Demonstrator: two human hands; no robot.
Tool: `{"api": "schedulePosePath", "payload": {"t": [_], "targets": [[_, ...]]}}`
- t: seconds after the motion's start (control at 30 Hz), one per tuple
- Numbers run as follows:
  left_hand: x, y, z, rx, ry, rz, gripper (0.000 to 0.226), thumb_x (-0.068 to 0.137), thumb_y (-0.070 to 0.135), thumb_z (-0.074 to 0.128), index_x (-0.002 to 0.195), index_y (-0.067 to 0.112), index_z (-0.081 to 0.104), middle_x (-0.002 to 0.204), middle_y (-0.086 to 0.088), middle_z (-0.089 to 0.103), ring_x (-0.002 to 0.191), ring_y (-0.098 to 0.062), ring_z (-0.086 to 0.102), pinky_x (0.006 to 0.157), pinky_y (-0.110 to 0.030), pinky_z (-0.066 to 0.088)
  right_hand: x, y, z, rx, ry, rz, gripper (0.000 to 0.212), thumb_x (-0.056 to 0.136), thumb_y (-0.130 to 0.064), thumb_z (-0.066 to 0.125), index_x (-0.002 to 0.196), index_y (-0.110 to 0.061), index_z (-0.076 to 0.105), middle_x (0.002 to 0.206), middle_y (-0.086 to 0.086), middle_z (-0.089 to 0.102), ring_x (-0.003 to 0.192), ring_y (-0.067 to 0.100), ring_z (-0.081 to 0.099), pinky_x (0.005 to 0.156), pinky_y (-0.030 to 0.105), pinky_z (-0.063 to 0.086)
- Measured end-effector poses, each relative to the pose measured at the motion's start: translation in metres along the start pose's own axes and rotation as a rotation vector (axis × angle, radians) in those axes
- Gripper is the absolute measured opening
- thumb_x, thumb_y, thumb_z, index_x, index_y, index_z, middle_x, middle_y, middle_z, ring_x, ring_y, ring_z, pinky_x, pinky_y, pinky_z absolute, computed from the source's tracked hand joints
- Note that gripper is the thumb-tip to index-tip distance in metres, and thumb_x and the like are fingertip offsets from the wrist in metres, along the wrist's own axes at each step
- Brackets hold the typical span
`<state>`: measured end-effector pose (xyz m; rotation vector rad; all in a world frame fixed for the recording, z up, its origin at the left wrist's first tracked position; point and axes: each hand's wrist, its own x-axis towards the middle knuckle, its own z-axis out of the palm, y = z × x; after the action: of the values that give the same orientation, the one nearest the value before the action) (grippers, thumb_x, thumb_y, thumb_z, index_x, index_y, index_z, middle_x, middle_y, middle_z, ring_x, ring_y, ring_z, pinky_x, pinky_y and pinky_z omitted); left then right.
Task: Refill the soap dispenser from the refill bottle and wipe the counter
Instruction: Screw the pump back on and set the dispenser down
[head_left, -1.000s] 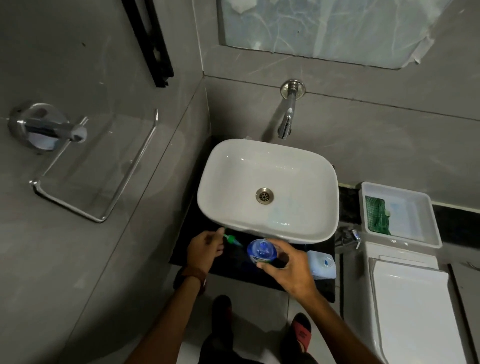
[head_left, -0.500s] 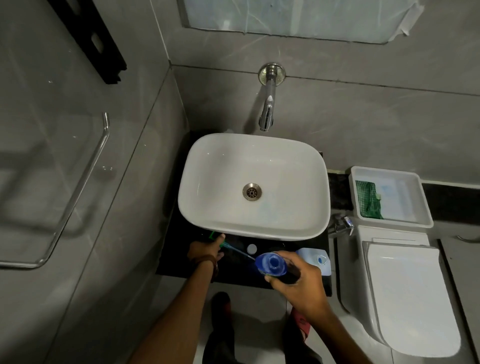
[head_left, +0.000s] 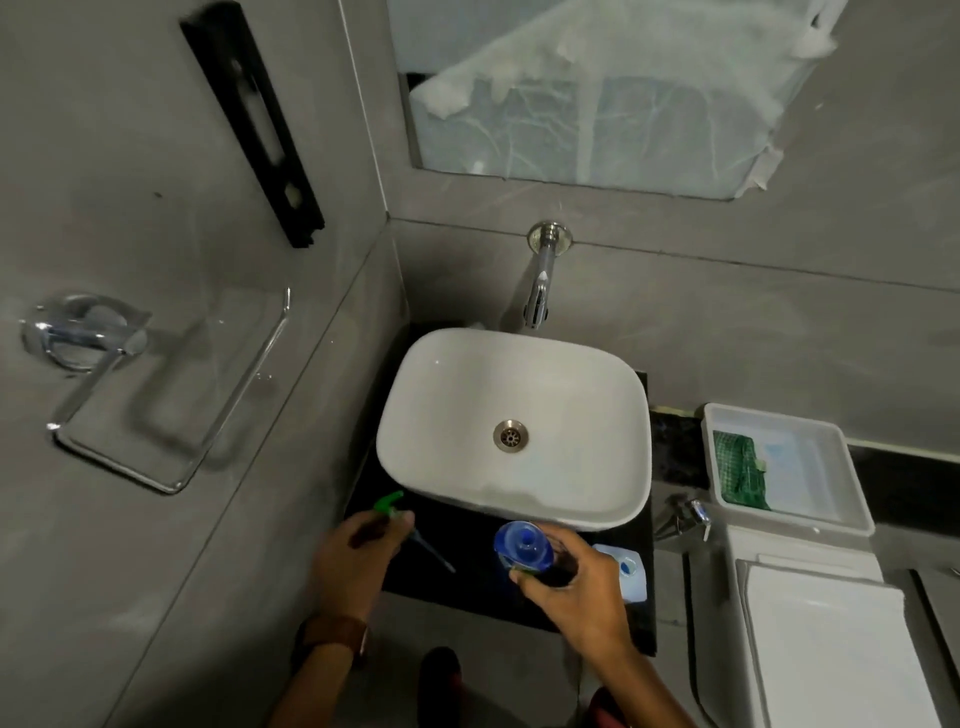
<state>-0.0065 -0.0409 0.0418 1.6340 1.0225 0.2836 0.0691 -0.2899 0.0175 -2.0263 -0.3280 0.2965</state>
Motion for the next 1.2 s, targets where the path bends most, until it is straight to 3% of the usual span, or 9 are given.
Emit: {"api": "schedulePosePath", "payload": {"t": [0.13, 0.23, 0.33, 0.53, 0.67, 0.8, 0.97, 1.1, 1.2], "targets": [[-0.028, 0.088, -0.014, -0.091, 0.102, 0.411, 0.019, 0.071, 0.04, 0.086, 0.083, 0.028, 0.078, 0.076, 0.013, 0.076, 0.069, 0.001, 0.07, 0.064, -0.007, 0.05, 0.01, -0.011, -0.007, 0.008, 0.031, -0.018, 0.052, 0.066, -0.021, 0.095, 0.108, -0.038, 0.071, 0.098, -0.026, 0.076, 0.09, 0.0, 0.074, 0.084, 0.017, 0.058], [-0.047, 0.142, -0.007, -0.166, 0.107, 0.631, 0.019, 0.074, 0.029, 0.087, 0.088, 0.021, 0.078, 0.079, 0.019, 0.076, 0.071, 0.0, 0.072, 0.064, -0.007, 0.052, 0.014, -0.024, -0.014, 0.008, 0.072, -0.054, 0.053, 0.067, -0.025, 0.094, 0.107, -0.049, 0.068, 0.098, -0.027, 0.075, 0.092, -0.002, 0.073, 0.084, 0.013, 0.056], [-0.059, 0.174, 0.004, -0.189, 0.088, 0.74, 0.018, 0.074, 0.033, 0.087, 0.085, 0.025, 0.076, 0.077, 0.024, 0.074, 0.068, 0.0, 0.072, 0.061, -0.008, 0.052, 0.017, -0.036, -0.02, 0.011, 0.103, -0.088, 0.059, 0.071, -0.026, 0.093, 0.107, -0.061, 0.062, 0.104, -0.032, 0.072, 0.098, -0.005, 0.07, 0.088, 0.013, 0.056], [-0.067, 0.19, 0.019, -0.143, 0.099, 0.78, 0.023, 0.072, 0.041, 0.087, 0.086, 0.028, 0.074, 0.081, 0.027, 0.073, 0.068, 0.002, 0.072, 0.059, -0.007, 0.052, 0.023, -0.052, -0.033, 0.002, 0.169, -0.095, 0.055, 0.077, -0.04, 0.088, 0.11, -0.068, 0.055, 0.106, -0.039, 0.067, 0.104, 0.001, 0.068, 0.105, 0.036, 0.056], [-0.074, 0.19, 0.027, -0.144, 0.069, 0.797, 0.022, 0.073, 0.037, 0.086, 0.088, 0.024, 0.075, 0.081, 0.026, 0.073, 0.069, 0.002, 0.072, 0.059, -0.006, 0.051, 0.025, -0.061, -0.041, -0.018, 0.181, -0.075, 0.061, 0.078, -0.041, 0.088, 0.111, -0.074, 0.049, 0.106, -0.056, 0.056, 0.099, -0.006, 0.065, 0.104, 0.039, 0.056], [-0.076, 0.189, 0.035, -0.128, 0.062, 0.795, 0.027, 0.073, 0.032, 0.087, 0.089, 0.013, 0.077, 0.076, 0.02, 0.073, 0.071, 0.001, 0.072, 0.06, -0.005, 0.05, 0.027, -0.07, -0.048, -0.021, 0.195, -0.09, 0.063, 0.078, -0.036, 0.088, 0.111, -0.074, 0.05, 0.105, -0.056, 0.057, 0.101, -0.017, 0.062, 0.103, 0.036, 0.057], [-0.077, 0.183, 0.043, -0.092, 0.032, 0.775, 0.025, 0.074, 0.031, 0.085, 0.091, 0.016, 0.076, 0.079, 0.014, 0.074, 0.072, -0.001, 0.073, 0.064, -0.011, 0.056, 0.028, -0.078, -0.052, -0.014, 0.204, -0.092, 0.051, 0.078, -0.032, 0.09, 0.113, -0.053, 0.059, 0.11, -0.031, 0.068, 0.101, 0.002, 0.068, 0.103, 0.044, 0.057], [-0.078, 0.175, 0.052, -0.038, 0.014, 0.779, 0.034, 0.074, 0.037, 0.082, 0.096, 0.011, 0.076, 0.085, 0.003, 0.077, 0.074, -0.006, 0.073, 0.07, -0.017, 0.059, 0.029, -0.089, -0.052, -0.023, 0.206, -0.117, 0.053, 0.077, -0.029, 0.091, 0.122, -0.036, 0.066, 0.118, -0.014, 0.074, 0.106, 0.009, 0.069, 0.101, 0.039, 0.058], [-0.077, 0.175, 0.055, -0.036, 0.008, 0.786, 0.041, 0.074, 0.046, 0.077, 0.095, 0.011, 0.077, 0.084, 0.004, 0.076, 0.075, -0.001, 0.071, 0.072, -0.015, 0.058, 0.029, -0.1, -0.052, -0.043, 0.186, -0.123, 0.053, 0.076, -0.031, 0.091, 0.124, -0.034, 0.066, 0.119, -0.011, 0.075, 0.106, 0.01, 0.069, 0.102, 0.036, 0.057]]}}
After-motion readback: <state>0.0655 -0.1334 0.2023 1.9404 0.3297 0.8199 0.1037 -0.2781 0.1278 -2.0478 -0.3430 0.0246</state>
